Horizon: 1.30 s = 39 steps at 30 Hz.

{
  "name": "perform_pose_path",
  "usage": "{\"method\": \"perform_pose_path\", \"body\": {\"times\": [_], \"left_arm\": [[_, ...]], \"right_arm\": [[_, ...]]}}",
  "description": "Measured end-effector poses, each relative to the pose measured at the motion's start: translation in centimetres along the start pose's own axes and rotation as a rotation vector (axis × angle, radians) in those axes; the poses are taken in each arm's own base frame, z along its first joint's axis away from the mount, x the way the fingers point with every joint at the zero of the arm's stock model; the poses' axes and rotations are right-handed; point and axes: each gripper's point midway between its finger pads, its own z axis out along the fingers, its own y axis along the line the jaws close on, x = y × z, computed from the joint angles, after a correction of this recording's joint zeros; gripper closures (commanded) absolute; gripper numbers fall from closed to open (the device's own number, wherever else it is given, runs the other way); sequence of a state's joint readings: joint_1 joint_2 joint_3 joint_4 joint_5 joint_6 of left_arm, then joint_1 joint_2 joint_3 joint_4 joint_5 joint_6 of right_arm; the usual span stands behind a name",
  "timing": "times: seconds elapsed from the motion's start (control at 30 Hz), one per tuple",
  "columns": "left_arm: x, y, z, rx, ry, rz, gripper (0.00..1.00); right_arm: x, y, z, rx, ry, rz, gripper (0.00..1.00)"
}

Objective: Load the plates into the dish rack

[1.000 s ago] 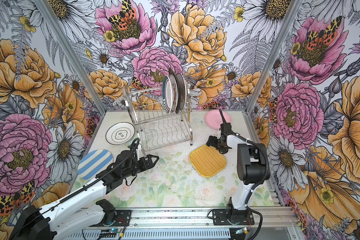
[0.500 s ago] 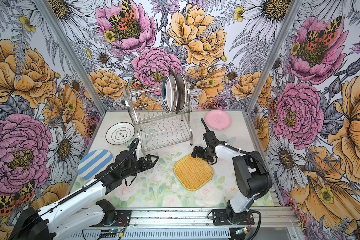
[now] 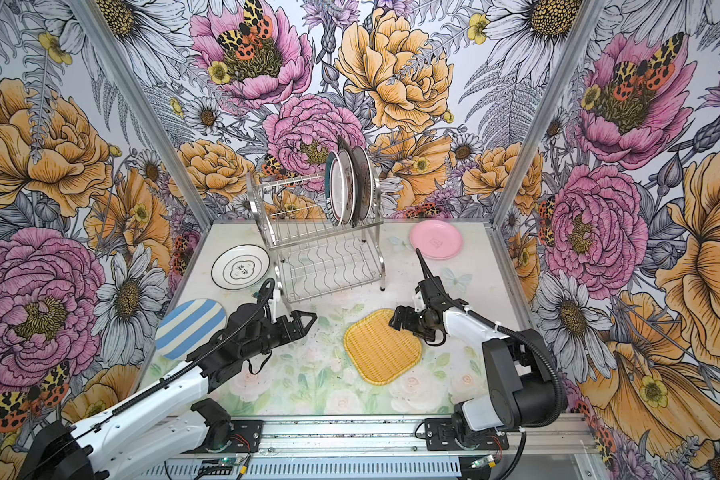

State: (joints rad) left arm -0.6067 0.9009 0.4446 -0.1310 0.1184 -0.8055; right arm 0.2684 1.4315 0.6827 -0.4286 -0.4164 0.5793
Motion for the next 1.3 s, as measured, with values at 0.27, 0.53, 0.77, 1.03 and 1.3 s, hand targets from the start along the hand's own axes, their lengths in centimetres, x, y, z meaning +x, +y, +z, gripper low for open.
{"method": "perform_pose_path", "body": {"times": [0.27,0.53,0.77,1.03,1.3], "left_arm": [[0.7,0.4,0.0,-0.005,0.012,-0.005,0.01],[1.2,0.8,0.1,-0.012,0.025,-0.004,0.01],[2.2,1.4,0.5,-0.023,0.057,-0.020,0.01],[3.9,1.9,1.0,-0.032,0.119,-0.028,0.03],[5.4,2.5,1.1,-0.035,0.169,-0.046,0.04]], "right_arm": [[4.8,3.3,0.9,-0.045,0.105,-0.048,0.11],[7.1,5.6,1.8,-0.085,0.185,-0.102,0.12],[5.3,4.8,1.1,-0.125,0.159,-0.090,0.21],[4.1,4.2,0.4,-0.176,0.143,-0.122,0.26],[4.9,3.9,1.1,-0.202,0.192,-0.160,0.32]]}}
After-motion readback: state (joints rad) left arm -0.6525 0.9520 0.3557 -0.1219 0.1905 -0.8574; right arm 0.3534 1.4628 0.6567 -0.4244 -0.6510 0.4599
